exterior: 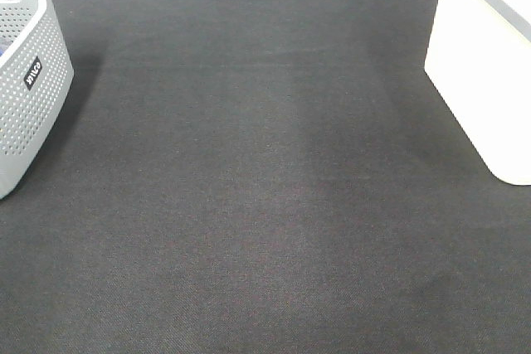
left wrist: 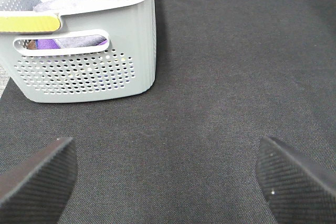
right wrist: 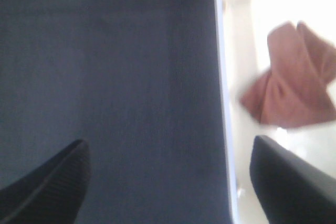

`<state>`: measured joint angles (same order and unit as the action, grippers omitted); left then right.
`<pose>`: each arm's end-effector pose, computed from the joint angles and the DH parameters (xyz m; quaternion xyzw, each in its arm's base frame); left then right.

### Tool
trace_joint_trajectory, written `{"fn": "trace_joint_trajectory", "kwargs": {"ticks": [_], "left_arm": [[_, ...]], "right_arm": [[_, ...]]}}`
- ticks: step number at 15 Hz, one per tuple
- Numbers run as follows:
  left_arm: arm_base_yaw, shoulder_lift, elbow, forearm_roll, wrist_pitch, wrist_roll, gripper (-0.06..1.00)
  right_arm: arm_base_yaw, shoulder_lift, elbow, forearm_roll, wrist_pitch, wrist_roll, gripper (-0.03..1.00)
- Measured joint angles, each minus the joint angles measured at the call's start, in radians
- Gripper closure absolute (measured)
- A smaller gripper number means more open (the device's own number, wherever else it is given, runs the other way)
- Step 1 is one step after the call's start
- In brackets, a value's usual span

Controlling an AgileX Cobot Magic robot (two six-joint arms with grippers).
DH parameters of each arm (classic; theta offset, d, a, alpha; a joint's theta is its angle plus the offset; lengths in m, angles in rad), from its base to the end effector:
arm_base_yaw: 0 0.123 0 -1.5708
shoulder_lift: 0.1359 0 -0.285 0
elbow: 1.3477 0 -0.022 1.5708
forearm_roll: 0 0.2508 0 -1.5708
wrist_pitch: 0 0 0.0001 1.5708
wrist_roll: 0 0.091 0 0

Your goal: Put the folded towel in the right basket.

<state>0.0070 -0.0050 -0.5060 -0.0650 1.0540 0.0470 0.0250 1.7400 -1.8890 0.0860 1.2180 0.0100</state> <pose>-0.0061 -0.0052 0.2796 0.0183 0.8479 -0.0182 0.5295 0.3744 0.0167 0.3995 -0.0047 0.9561 0.0480 0.2892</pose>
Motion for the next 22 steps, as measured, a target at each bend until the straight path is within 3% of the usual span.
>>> {"fn": "trace_joint_trajectory", "kwargs": {"ticks": [13,22], "left_arm": [[0.0,0.0,0.0,0.0,0.0,0.0,0.07],[0.0,0.0,0.0,0.0,0.0,0.0,0.07]], "right_arm": [[0.0,-0.937,1.056,-0.072,0.001,0.0,0.19],[0.0,-1.491,1.334,-0.138,-0.003,0.0,0.19]]}}
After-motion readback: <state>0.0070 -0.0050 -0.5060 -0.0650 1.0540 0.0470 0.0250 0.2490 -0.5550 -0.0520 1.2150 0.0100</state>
